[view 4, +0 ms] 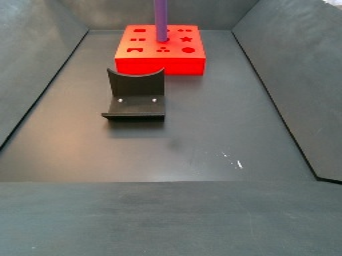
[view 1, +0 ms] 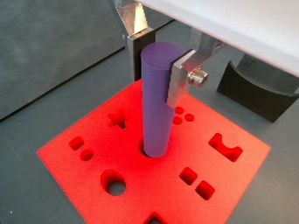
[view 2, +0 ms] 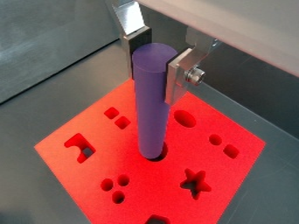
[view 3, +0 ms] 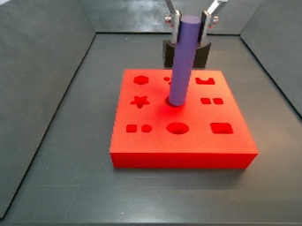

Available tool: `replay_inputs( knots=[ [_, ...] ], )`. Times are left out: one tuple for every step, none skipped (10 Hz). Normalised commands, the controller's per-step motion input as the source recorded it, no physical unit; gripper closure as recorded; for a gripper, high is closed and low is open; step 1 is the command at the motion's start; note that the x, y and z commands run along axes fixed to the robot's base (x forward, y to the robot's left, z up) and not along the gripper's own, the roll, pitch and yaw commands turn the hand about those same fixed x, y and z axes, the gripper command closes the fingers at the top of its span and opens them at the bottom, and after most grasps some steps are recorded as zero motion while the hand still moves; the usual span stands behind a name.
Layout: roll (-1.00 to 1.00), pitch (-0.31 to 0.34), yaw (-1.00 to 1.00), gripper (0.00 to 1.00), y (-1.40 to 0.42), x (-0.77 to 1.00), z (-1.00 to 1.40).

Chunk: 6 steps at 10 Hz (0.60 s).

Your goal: Insert the round object.

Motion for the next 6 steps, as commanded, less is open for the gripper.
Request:
replay_inputs(
  knots=[
    [0.00, -0.043, -0.08, 1.00, -0.02, -0.09, -0.17],
    [0.00, -0.059, -0.09, 1.00, -0.03, -0.12, -0.17],
    [0.00, -0.061, -0.08, 1.00, -0.03, -0.13, -0.16],
    [0.00, -0.067, -0.09, 1.00, -0.02, -0.13, -0.16],
    [0.00, -0.074, -0.07, 1.00, -0.02, -0.08, -0.16],
    [0.00, -0.074, -0.02, 1.00, -0.02, 0.00, -0.20]
  ],
)
